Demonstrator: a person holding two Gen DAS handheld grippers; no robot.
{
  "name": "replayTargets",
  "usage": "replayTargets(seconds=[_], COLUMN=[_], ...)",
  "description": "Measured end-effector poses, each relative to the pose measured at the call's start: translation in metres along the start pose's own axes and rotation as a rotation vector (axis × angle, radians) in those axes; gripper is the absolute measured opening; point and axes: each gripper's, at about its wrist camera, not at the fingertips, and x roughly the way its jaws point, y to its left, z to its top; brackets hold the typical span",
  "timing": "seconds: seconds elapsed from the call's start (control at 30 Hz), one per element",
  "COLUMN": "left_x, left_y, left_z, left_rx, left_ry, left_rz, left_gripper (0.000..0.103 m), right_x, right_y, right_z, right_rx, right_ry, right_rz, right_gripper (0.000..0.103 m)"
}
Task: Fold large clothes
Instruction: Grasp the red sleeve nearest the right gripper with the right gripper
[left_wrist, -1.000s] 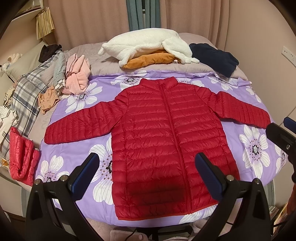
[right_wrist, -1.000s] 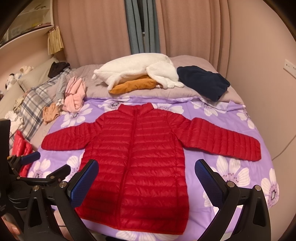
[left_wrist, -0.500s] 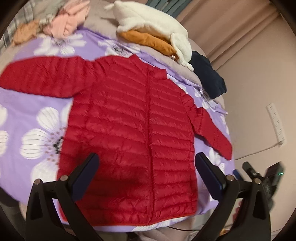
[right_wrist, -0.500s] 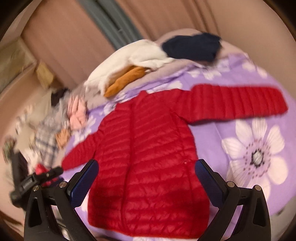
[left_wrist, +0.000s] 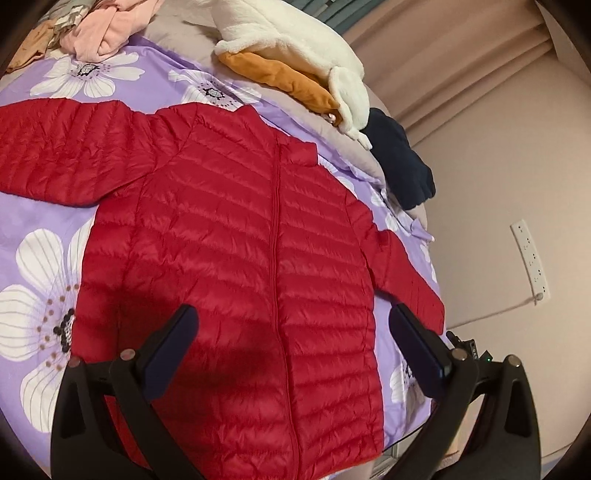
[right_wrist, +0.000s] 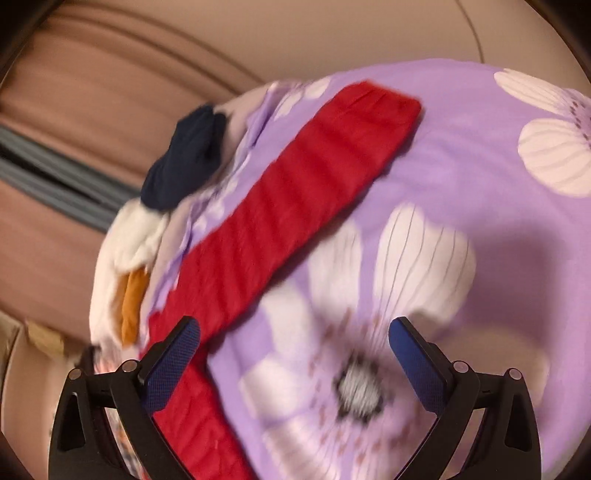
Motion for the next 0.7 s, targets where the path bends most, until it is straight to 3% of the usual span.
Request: replayTargets(seconds=[0.2,0.37,0.6,0.67,0.7], left_x=[0.009,0.014,0.024,0.027,0.028], left_y=[0.002,0.009,0.011,0.014,0.017], left_z=[0.009,0.019,0.024,0.024,0.024], left_rx=[-0.003,-0.031,0.003,-0.004,-0.02], left_ry=[0.01,0.004,-0.014,-0.009,-0.007], left_rz=[0.031,0.06,0.17,0.177,0.172], left_gripper=[0.103,0.103,0.103,0.103,0.103], right_x=[0.026,0.038,0.051,0.052,0.052], right_y=[-0.028,-0.029,-0.052,-0.053,-0.051], right_z=[0.033,0.05,0.066,0.07,0.071], right_rx=[0.112,0.182,0.337,0.32,0.298], right_ry=[-0.045,-0.105,-0.167,-0.168,-0.166], right_rz=[0.053,0.118,0.195,0.154,0.106], right_gripper=[0.102,0.101,0.062,0.045,0.028])
